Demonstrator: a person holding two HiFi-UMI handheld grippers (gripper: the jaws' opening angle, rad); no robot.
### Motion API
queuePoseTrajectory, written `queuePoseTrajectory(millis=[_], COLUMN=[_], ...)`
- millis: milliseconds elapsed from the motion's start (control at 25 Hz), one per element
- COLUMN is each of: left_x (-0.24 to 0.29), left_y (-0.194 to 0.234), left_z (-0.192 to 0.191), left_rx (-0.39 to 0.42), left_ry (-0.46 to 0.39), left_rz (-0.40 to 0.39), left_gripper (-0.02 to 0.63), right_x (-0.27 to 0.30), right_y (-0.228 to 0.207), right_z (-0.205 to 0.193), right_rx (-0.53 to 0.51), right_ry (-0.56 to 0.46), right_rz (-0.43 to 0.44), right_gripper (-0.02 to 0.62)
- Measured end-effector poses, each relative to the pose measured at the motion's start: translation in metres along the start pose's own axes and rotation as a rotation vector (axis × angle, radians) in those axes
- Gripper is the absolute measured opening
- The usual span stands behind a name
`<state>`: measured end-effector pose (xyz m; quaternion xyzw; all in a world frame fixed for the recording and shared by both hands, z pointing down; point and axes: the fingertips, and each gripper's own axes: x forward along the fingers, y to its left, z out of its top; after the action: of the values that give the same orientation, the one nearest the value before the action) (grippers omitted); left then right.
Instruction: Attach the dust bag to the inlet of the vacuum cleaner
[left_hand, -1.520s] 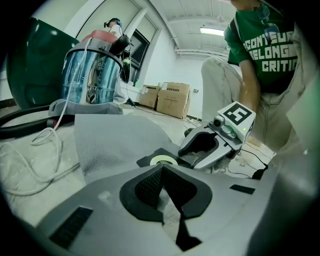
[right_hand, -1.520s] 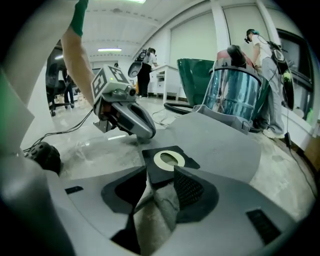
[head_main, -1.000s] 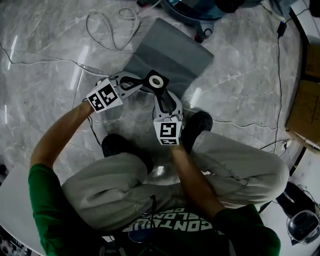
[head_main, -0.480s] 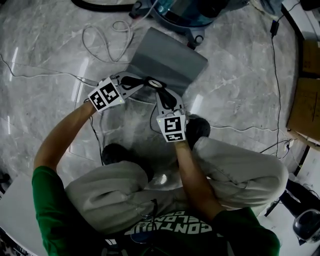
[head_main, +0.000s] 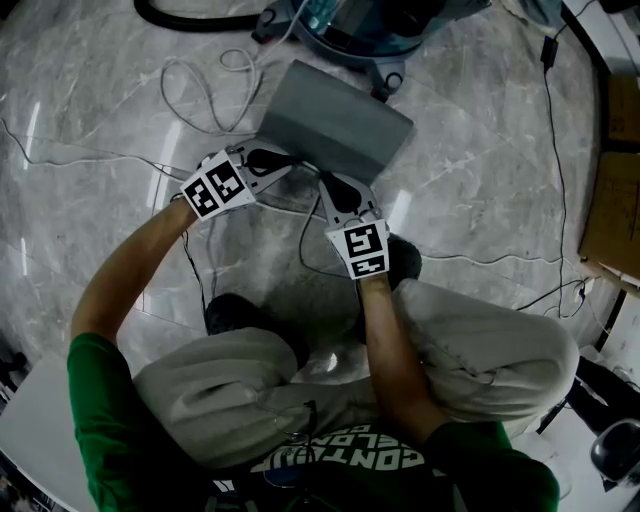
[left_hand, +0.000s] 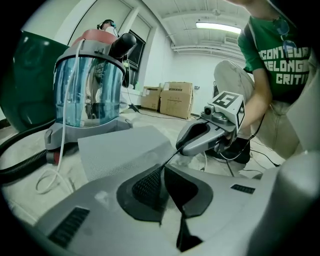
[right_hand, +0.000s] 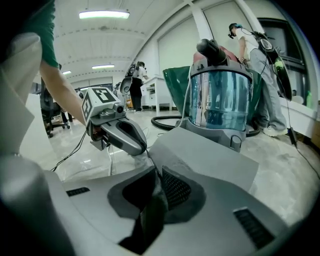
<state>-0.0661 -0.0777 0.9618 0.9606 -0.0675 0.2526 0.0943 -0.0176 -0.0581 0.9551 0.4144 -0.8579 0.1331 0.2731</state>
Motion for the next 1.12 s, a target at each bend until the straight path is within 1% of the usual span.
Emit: queuePoseTrajectory(millis=[200, 280, 360, 440, 560, 680, 960, 1120], left_x=[0.001, 0.001, 0.003, 0.006, 0.009, 0.01, 0.017, 0.018], left_y=[0.006, 0.006, 0.003, 0.003, 0.004, 0.004, 0.001, 0.001], left_z=[0.003, 0.004, 0.001, -0.001, 0.001, 0.001, 0.005, 0.005], left_rx=[0.01, 0.014, 0.042, 0.069, 0.114, 0.132, 0.141, 0.152], left_ry=[0.013, 0.022, 0.051, 0.073, 0.1, 0.123, 0.118, 0.138], left_rz=[-0.009, -0.026, -0.047, -0.051, -0.066, -0.095, -0.138, -0.126], left_gripper=[0.019, 0.028, 0.028, 0.028, 0.028, 0.028, 0.02, 0.017], right_x=[0.0, 0.0, 0.001, 0.001, 0.002, 0.002, -0.005, -0.004], right_y=[-0.002, -0.002, -0.001, -0.001, -0.001, 0.0, -0.009, -0.012], right_z=[0.0, -0.001, 0.0, 0.0, 0.0, 0.0, -0.004, -0.005], right_rx=[0.008, 0.009, 0.007, -0.006, -0.05, -0.074, -0.028, -0.008], right_ry=[-0.008, -0.01, -0.012, -0.008, 0.01, 0.021, 0.022, 0.033], right_rz=[0.014, 0.014, 0.018, 0.024, 0.034, 0.04, 0.062, 0.081], right_gripper=[0.045, 0.044, 0.044, 0.044, 0.044, 0.044, 0.044, 0.035])
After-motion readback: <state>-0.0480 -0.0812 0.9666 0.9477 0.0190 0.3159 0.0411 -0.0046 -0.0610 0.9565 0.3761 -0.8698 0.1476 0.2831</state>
